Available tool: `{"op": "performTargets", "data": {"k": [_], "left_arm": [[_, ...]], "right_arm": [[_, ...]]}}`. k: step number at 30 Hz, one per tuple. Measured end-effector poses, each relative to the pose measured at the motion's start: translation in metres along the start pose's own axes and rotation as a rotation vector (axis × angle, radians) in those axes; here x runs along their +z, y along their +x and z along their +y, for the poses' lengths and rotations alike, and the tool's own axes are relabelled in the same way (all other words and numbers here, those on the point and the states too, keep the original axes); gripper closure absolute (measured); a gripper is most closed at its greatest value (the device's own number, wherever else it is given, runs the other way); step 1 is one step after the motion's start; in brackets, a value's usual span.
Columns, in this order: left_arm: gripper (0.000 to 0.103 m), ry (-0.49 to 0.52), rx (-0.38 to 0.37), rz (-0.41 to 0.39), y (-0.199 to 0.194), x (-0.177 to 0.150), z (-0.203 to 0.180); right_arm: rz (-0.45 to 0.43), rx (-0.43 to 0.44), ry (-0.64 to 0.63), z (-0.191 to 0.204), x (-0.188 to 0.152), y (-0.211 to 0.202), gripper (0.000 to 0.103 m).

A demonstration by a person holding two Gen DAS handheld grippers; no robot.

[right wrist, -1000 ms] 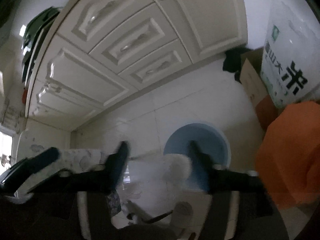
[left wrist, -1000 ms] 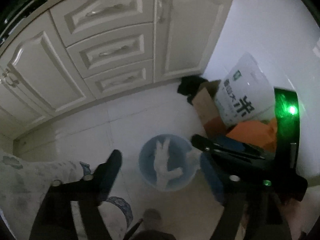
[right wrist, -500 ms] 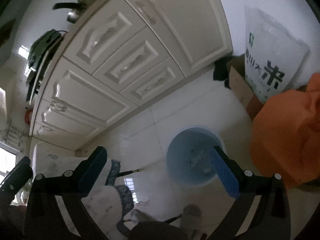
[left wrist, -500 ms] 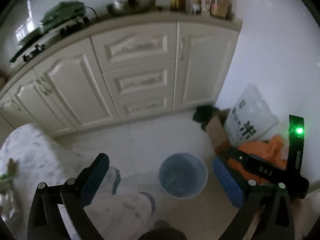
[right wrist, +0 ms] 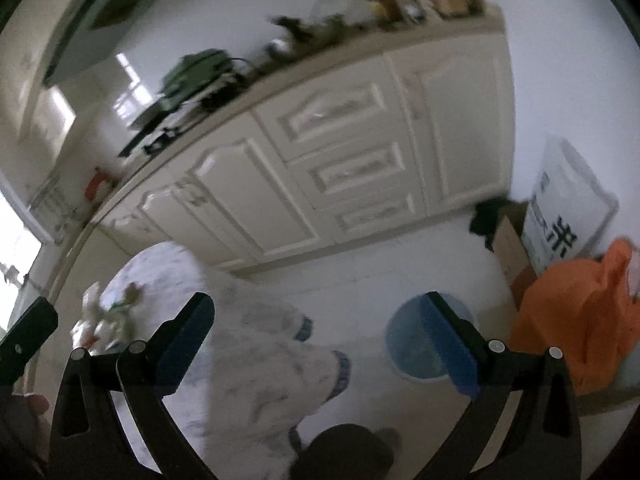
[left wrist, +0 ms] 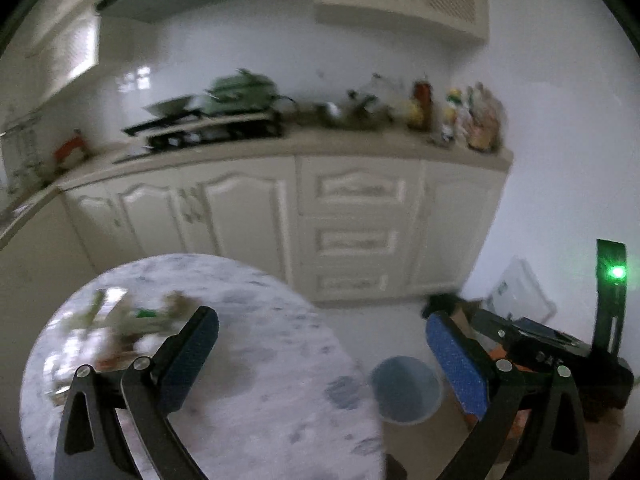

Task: Collect trash
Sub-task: 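Return both tools to the table above the trash pile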

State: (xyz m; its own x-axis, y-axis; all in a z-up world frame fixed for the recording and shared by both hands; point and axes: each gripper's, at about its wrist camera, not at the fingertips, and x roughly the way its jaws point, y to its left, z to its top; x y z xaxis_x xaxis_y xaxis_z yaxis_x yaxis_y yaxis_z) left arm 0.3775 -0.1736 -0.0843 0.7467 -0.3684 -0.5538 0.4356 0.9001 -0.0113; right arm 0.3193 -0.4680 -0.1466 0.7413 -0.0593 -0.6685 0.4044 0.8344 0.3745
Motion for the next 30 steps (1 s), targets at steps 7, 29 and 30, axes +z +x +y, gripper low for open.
{"op": "performTargets", "data": {"k": [7,29,30], "left_arm": [[0.001,-0.088,0.106,-0.090,-0.098,-0.053,0.072],[0.001,-0.249,0.330,-0.073,-0.192,-0.175,0.152],[0.001,-0.250,0.333,-0.065,-0.189,-0.175,0.154]], "right_arm": [[-0.038,0.055,-0.203,0.111,-0.029,-0.029,0.000],[0.003,0.163,-0.509,0.267,-0.108,-0.008,0.000],[0.015,0.164,-0.516,0.269,-0.110,-0.002,0.000]]}}
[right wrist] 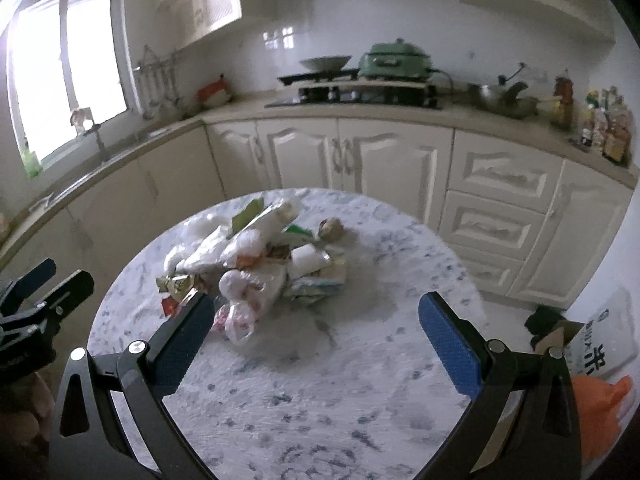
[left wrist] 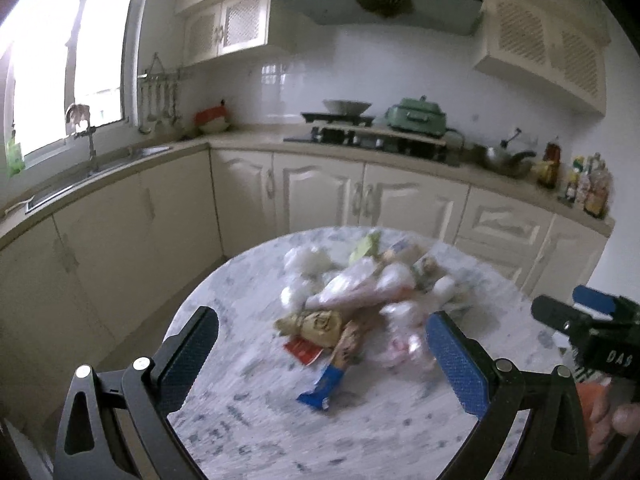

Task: Collect trash
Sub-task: 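Return both tools to the table above the trash pile, then grasp the candy bar wrapper with the left tool while the right tool grasps a plastic bag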

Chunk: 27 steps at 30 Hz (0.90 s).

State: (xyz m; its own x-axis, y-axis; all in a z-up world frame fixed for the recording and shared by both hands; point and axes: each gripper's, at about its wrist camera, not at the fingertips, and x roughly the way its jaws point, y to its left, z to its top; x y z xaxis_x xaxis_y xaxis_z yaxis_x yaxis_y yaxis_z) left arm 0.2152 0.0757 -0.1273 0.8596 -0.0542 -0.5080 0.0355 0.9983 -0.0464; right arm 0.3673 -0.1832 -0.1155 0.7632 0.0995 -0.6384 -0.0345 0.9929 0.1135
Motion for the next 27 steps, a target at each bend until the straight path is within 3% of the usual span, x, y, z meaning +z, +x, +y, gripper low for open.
{"op": "performTargets", "data": {"k": [5,10,17,19,21,22,24,26,27], "left_arm": [[0.001,0.003,0.010,0.062,0.033,0.003,0.002],[0.001,0.015,0.023,0.144,0.103,0.033,0.004],[0.001,0.096,-0.027,0.225,0.164,0.035,-0.006],[0.008,0.124,-0.043,0.268,0.179,0.032,-0.011],[0.027,0.136,-0.086,0.303,0.192,0.033,-0.013],[0.029,0.144,-0.095,0.311,0.196,0.034,-0.015],[0.040,0.151,-0.103,0.338,0.208,0.038,-0.017],[0.062,0.143,-0.100,0.350,0.214,0.038,-0.017],[0.073,0.131,-0.110,0.346,0.218,0.042,-0.017]], "right_arm": [[0.050,0.027,-0.008,0.005,-0.004,0.028,0.000],[0.107,0.063,-0.005,0.011,-0.009,0.060,0.000],[0.179,0.134,0.034,0.016,-0.012,0.099,0.005],[0.198,0.164,0.060,0.017,-0.010,0.110,0.006],[0.222,0.199,0.091,0.020,-0.009,0.123,0.007],[0.233,0.208,0.099,0.022,-0.009,0.128,0.008],[0.260,0.219,0.117,0.026,-0.008,0.141,0.019],[0.262,0.219,0.131,0.029,-0.006,0.151,0.024],[0.259,0.208,0.116,0.032,-0.004,0.155,0.032]]}}
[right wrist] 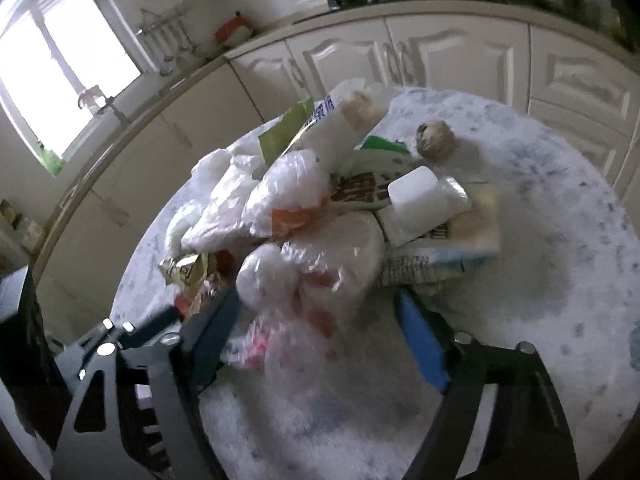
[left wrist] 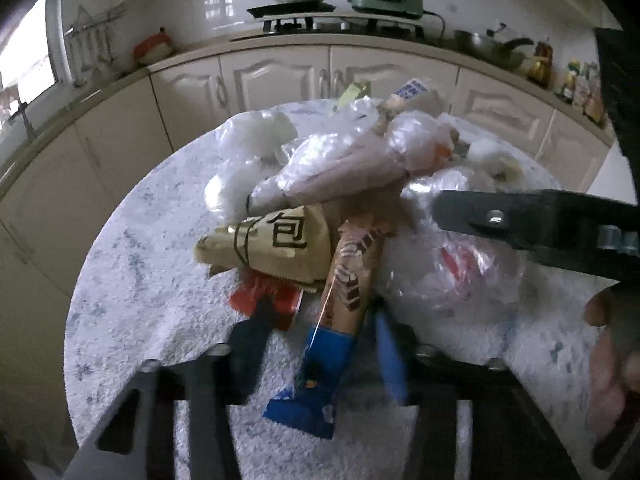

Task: Collect trash
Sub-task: 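Grasp the candy bar wrapper with the left tool while the right tool grasps a plastic bag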

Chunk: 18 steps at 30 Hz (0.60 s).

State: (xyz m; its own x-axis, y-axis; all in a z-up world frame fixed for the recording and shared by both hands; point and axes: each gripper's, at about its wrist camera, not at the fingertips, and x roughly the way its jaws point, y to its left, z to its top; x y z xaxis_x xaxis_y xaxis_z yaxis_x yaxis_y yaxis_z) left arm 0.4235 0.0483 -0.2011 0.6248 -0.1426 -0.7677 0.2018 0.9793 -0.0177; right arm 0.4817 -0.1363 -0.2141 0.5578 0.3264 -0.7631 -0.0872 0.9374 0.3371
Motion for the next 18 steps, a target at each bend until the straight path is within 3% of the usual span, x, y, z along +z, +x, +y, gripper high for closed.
{"op": "performTargets", "data": {"k": [3,5,13,18], "left_arm": [[0.085,-0.015,-0.011,0.002,0.003,0.007,0.001],[0.087,-0.023,-0.027,-0.003,0.003,0.009,0.002],[0.088,-0.095,-0.070,-0.040,-0.014,-0.005,0.009],[0.088,-0.121,-0.083,-0.109,-0.040,-0.013,0.010]], "right_arm": [[0.021,-0.006,-0.028,0.003,-0.001,0.009,0.047],[0.013,-0.004,-0.053,0.001,-0.005,0.004,0.052],[-0.045,0.057,-0.037,-0.026,-0.033,-0.044,0.054],[-0.091,0.082,-0.022,-0.040,-0.045,-0.074,0.054]]}}
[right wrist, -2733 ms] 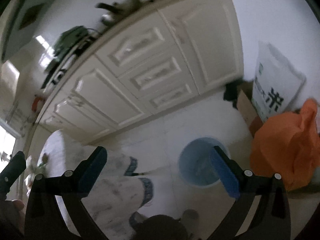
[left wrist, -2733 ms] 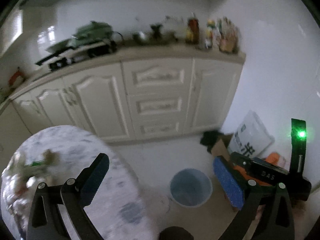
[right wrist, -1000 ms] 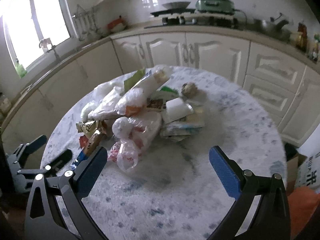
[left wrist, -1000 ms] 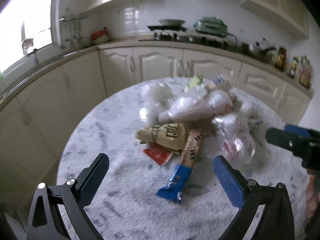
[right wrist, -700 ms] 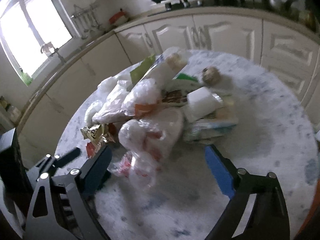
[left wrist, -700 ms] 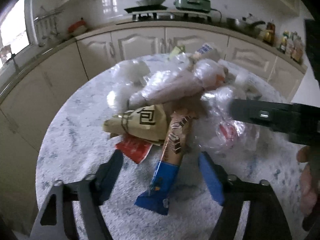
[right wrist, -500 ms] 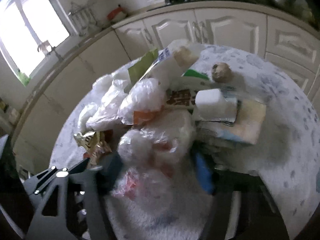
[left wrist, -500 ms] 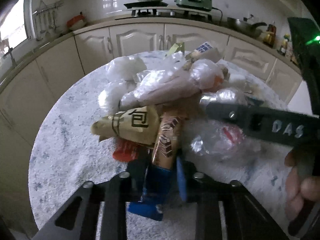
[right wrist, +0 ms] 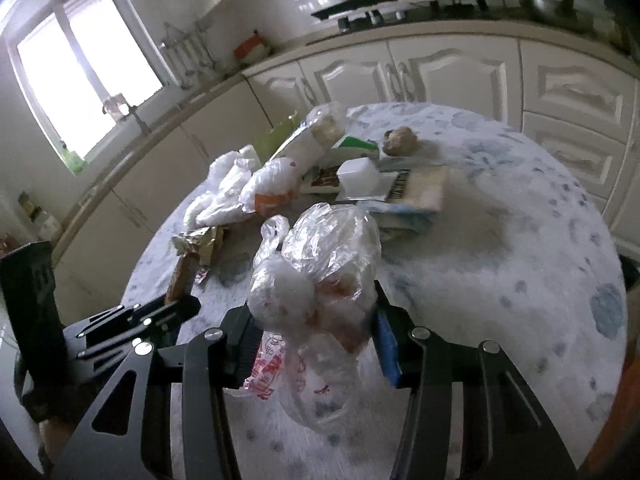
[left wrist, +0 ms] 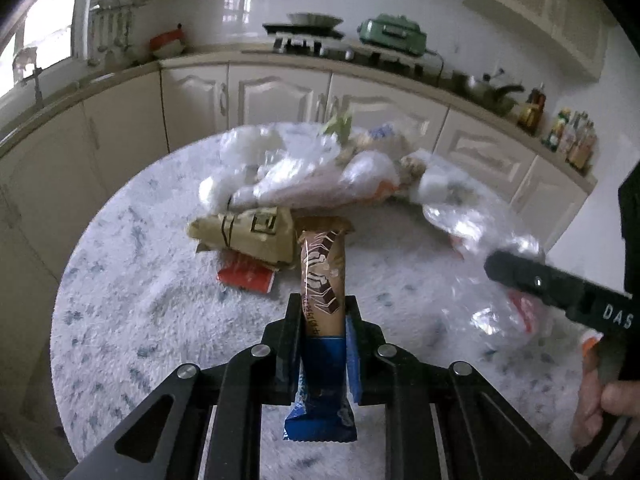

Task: Collect trash
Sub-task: 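Grasp the candy bar wrapper with the left tool while the right tool grasps a plastic bag, then carry both items to the blue bin and open both tools over it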

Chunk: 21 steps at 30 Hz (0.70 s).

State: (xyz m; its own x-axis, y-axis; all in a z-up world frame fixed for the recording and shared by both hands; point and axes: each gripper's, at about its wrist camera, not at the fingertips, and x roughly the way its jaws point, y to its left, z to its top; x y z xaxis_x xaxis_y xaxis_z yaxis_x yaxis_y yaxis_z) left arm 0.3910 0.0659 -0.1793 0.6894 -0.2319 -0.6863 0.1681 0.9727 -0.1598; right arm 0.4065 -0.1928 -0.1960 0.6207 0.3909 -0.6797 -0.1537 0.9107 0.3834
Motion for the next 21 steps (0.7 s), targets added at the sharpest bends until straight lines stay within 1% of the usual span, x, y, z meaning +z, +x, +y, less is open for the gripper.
{"op": "performTargets", "data": {"k": [3,7,11,15,21], "left_arm": [[0.088,0.003,-0.006,-0.047,-0.012,0.005,-0.009],[0.088,0.027,-0.015,-0.102,-0.028,0.006,-0.031],[0.088,0.075,-0.036,-0.154,-0.036,0.013,-0.066],[0.088,0.122,-0.078,-0.185,-0.039,0.010,-0.107],[0.088,0.203,-0.164,-0.201,-0.022,0.021,-0.166]], "right_arm": [[-0.038,0.008,0.004,-0.006,-0.001,-0.021,0.054],[-0.088,0.005,0.004,-0.014,0.003,-0.046,0.054],[-0.152,-0.019,0.010,-0.028,0.009,-0.078,0.054],[-0.216,-0.069,0.034,-0.054,0.016,-0.115,0.054],[-0.290,-0.180,0.090,-0.108,0.023,-0.167,0.054]]}}
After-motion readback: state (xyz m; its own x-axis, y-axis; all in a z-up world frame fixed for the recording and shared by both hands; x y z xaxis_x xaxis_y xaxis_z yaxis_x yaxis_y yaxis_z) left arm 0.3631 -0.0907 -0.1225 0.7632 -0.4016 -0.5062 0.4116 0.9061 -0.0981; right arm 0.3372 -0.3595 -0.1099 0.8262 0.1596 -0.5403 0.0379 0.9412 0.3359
